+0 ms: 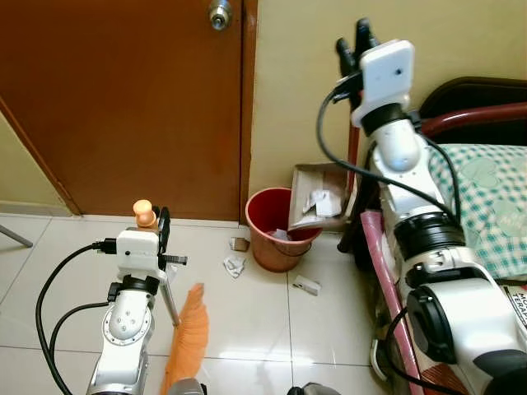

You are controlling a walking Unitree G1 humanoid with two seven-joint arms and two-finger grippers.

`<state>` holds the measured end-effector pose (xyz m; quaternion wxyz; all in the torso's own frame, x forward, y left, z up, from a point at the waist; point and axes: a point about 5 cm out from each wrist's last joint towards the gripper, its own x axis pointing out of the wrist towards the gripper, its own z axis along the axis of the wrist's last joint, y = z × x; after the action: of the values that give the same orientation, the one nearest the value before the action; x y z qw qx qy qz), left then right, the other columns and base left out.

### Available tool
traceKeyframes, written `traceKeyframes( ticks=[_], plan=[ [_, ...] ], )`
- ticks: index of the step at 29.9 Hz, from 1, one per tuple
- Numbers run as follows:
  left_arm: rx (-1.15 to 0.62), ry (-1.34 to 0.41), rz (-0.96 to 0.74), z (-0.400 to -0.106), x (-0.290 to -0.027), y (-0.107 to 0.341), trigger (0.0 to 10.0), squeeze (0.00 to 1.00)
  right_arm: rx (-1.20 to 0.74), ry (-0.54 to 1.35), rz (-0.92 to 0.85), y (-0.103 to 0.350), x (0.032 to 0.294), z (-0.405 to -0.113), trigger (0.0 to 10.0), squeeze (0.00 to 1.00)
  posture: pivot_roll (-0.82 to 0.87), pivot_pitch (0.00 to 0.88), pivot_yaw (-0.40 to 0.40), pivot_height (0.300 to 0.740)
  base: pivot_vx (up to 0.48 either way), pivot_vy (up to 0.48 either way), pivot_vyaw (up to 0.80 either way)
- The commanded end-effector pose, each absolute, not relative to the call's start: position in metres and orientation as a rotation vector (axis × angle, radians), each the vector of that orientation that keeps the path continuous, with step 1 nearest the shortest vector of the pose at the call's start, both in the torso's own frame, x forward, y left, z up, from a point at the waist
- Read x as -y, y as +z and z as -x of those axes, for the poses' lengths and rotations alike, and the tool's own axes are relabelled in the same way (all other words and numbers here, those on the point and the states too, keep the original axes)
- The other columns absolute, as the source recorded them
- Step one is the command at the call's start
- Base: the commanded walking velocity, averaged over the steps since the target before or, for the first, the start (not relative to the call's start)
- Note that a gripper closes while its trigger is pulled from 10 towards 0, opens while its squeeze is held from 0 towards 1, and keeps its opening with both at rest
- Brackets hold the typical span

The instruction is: Sweep floor

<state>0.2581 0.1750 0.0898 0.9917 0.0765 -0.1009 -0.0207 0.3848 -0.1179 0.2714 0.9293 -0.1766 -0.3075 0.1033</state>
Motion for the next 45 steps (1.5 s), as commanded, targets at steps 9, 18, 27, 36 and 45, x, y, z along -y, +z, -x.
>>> traceKeyframes(
  ticks=[9,18,27,36,45],
  plan=[
    [0.173,-0.039,-0.12,-0.252,-0.171,0.088,10.0,0.0,0.846,0.303,0.468,0.281,0.078,-0.368,10.0,0.0,0.04,0.03,-0.062,0.74,0.0,0.0,0.0],
    [0.178,-0.027,-0.118,-0.249,-0.17,0.091,10.0,0.0,0.933,0.468,0.541,0.258,0.037,-0.347,10.0,0.0,0.06,0.046,-0.079,0.74,0.0,0.0,0.0],
    [0.173,-0.037,-0.122,-0.249,-0.169,0.092,10.0,0.0,0.958,0.663,0.639,0.216,0.02,-0.322,10.0,0.0,0.05,0.047,-0.078,0.74,0.0,0.0,0.0],
    [0.168,-0.033,-0.124,-0.251,-0.169,0.092,10.0,0.0,0.959,0.682,0.654,0.206,0.021,-0.316,10.0,0.0,0.05,0.042,-0.076,0.74,0.0,0.0,0.0],
    [0.17,-0.012,-0.136,-0.253,-0.171,0.092,10.0,0.0,1.023,0.492,0.417,0.274,0.04,-0.326,10.0,0.0,0.05,0.03,-0.074,0.74,0.0,0.0,0.0]
  ],
)
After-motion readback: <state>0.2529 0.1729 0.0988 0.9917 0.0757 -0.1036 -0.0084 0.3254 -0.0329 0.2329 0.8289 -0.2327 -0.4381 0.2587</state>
